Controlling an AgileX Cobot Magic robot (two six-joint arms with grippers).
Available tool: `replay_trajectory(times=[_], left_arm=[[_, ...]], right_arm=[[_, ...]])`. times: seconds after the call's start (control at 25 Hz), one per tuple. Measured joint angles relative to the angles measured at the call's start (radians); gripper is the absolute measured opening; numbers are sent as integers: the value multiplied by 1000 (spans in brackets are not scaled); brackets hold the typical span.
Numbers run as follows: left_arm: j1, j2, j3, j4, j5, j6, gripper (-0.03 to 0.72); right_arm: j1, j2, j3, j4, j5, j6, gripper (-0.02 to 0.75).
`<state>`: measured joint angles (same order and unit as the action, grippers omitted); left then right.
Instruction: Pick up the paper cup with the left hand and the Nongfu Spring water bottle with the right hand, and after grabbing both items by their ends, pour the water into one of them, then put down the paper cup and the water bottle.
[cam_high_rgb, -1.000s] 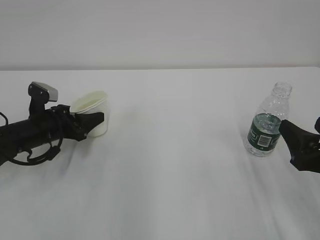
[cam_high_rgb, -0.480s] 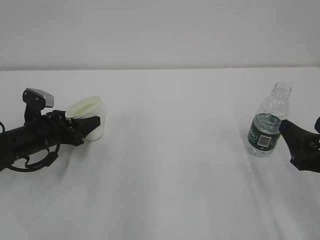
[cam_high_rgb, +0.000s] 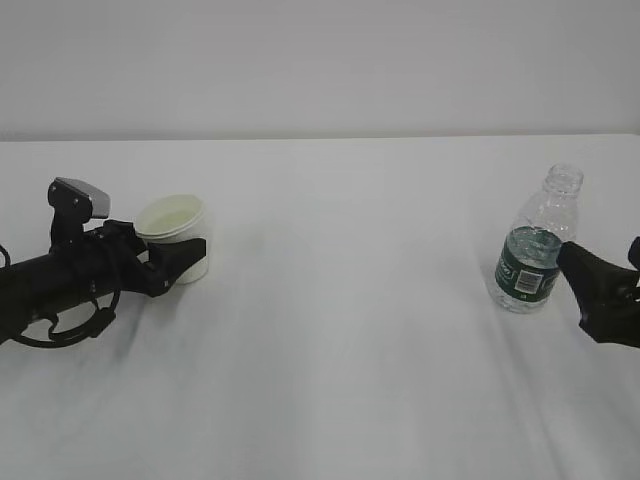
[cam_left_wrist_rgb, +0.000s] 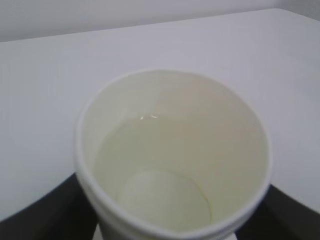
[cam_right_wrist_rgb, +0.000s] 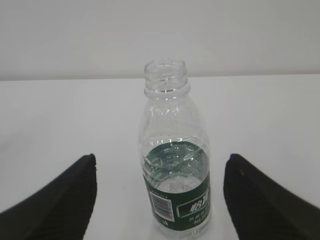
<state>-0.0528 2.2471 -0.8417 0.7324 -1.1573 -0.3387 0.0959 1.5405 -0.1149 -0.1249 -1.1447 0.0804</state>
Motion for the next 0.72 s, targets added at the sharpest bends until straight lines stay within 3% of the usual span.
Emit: replay_trajectory(times=[0.36,0.72], left_arm=[[0,0,0,17,0,26,616],[0,0,0,19,0,30,629]], right_arm=[[0,46,0,-11,0,3,592],[0,46,0,-14,0,3,592]])
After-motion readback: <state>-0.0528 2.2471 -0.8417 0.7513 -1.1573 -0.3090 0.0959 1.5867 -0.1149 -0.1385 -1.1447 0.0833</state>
